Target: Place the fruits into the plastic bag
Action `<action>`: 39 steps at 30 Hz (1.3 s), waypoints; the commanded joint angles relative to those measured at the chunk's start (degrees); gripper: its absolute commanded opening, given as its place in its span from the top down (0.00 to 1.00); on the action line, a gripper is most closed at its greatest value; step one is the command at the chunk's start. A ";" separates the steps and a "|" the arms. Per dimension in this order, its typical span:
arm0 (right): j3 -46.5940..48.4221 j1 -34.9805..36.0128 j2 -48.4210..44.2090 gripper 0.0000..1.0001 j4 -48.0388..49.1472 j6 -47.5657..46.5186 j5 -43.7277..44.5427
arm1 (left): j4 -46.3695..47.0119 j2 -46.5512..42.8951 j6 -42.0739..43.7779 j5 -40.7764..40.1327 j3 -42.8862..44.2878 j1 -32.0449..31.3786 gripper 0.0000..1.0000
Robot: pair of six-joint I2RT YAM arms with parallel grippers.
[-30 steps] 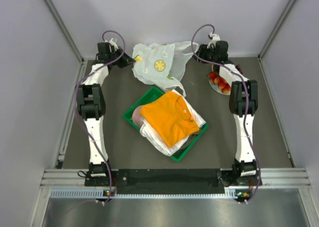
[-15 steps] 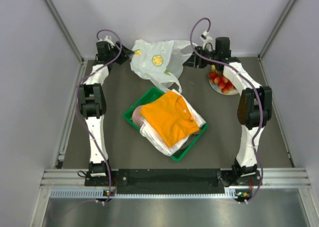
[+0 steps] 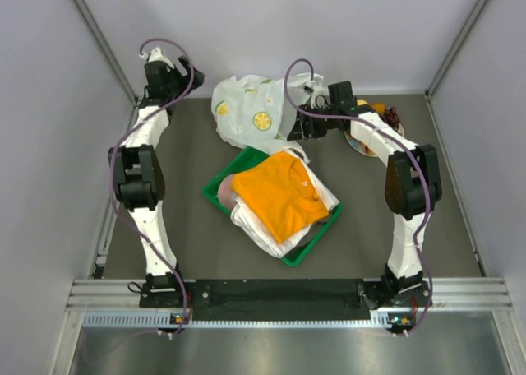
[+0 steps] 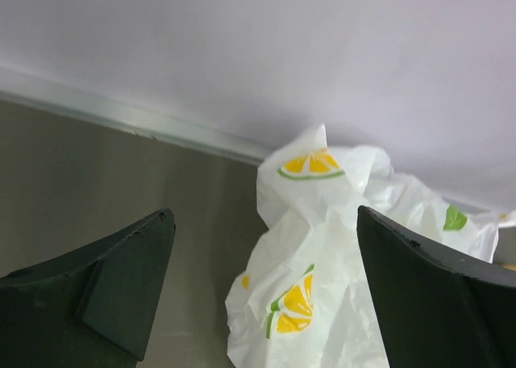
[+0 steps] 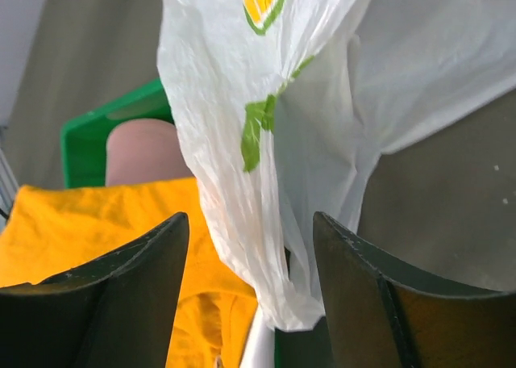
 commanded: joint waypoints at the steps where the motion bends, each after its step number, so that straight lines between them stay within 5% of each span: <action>1: 6.26 1.95 -1.77 0.37 -7.90 -5.56 3.83 | 4.78 -5.92 3.15 -8.81 -1.82 0.18 0.01; 6: 0.76 1.96 -4.67 0.37 -9.43 -10.38 -2.93 | 5.31 -11.79 -0.02 -7.59 -7.09 -0.17 0.01; 17: -4.28 1.16 -8.10 0.45 -5.64 -11.81 -5.31 | -21.84 -23.93 8.51 -18.83 -7.62 -7.73 0.01; 25: 2.13 1.16 -1.70 0.45 -13.17 -16.20 -2.68 | -20.53 -27.28 9.73 -18.15 -11.49 -7.99 0.01; 39: 3.46 2.39 2.18 0.49 -8.27 -12.42 1.45 | -17.63 -26.31 13.33 -6.27 -11.76 -9.92 0.01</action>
